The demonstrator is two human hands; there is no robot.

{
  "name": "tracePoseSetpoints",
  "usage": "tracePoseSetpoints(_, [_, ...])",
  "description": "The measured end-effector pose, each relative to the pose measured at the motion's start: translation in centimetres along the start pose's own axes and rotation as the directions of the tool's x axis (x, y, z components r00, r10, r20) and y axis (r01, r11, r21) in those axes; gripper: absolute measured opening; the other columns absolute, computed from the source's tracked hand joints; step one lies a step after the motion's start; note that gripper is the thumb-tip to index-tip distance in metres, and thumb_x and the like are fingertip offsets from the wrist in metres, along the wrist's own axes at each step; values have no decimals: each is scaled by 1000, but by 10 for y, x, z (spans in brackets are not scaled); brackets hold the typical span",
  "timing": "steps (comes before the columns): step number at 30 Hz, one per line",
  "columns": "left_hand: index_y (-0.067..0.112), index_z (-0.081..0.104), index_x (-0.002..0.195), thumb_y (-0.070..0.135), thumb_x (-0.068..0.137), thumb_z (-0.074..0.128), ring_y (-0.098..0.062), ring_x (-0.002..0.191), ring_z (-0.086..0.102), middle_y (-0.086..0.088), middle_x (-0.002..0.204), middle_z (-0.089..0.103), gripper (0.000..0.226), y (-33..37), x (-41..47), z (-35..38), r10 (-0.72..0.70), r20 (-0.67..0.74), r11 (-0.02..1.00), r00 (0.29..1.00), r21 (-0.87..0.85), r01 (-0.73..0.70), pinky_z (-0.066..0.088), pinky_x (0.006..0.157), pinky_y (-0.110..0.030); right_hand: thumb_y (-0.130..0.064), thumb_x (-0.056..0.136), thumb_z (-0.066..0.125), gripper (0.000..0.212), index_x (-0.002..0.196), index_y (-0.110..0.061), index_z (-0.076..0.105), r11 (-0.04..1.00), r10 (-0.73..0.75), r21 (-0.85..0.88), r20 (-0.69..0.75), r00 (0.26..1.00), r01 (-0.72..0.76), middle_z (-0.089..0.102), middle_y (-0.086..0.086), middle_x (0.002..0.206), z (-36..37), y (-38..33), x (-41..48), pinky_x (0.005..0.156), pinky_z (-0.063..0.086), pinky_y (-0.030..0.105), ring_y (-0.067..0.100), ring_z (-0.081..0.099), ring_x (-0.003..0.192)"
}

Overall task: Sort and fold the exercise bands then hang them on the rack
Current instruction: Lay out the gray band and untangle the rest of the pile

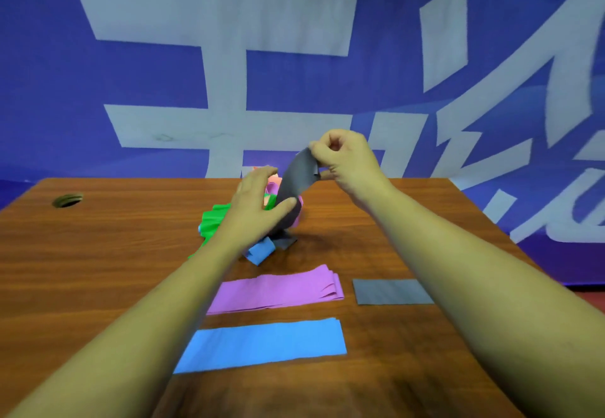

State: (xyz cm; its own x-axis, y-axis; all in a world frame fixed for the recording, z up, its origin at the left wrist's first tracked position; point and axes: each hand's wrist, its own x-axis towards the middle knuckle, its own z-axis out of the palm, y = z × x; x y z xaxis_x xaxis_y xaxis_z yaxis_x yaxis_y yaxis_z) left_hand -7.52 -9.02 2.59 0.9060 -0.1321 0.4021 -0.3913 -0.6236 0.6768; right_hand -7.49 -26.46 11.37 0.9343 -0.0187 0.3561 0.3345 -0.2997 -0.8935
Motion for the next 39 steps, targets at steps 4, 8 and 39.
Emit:
tracePoseSetpoints(4, [26, 46, 137, 41, 82, 67, -2, 121, 51, 13, 131, 58, 61, 31, -1, 2, -64, 120, 948, 991, -304, 98, 42, 102, -31, -6, 93, 58, 30, 65, -12, 49, 992, -21, 125, 62, 998, 13, 46, 2, 61, -19, -26, -9, 61, 57, 37, 13, 50, 60])
tracePoseSetpoints(8, [17, 68, 96, 22, 89, 64, 0, 84, 59, 4, 89, 68, 9, 52, -4, 2, -15, 118, 906, 993, -418, 63, 46, 86, -34, -8, 93, 58, 34, 62, -15, 46, 976, 5, 217, 20, 1000, -10, 43, -4, 57, -42, -47, -20, 58, 55, 31, 8, 47, 52])
tracePoseSetpoints(39, [5, 66, 104, 10, 88, 69, -16, 60, 61, -6, 69, 66, 16, 81, -85, 35, -210, 607, 924, 767, -132, 358, 44, 58, -25, -11, 92, 65, 21, 74, -13, 53, 808, 549, 83, -463, 695, -583, 58, 11, 64, -211, 122, -152, 45, 43, 26, 17, 54, 47])
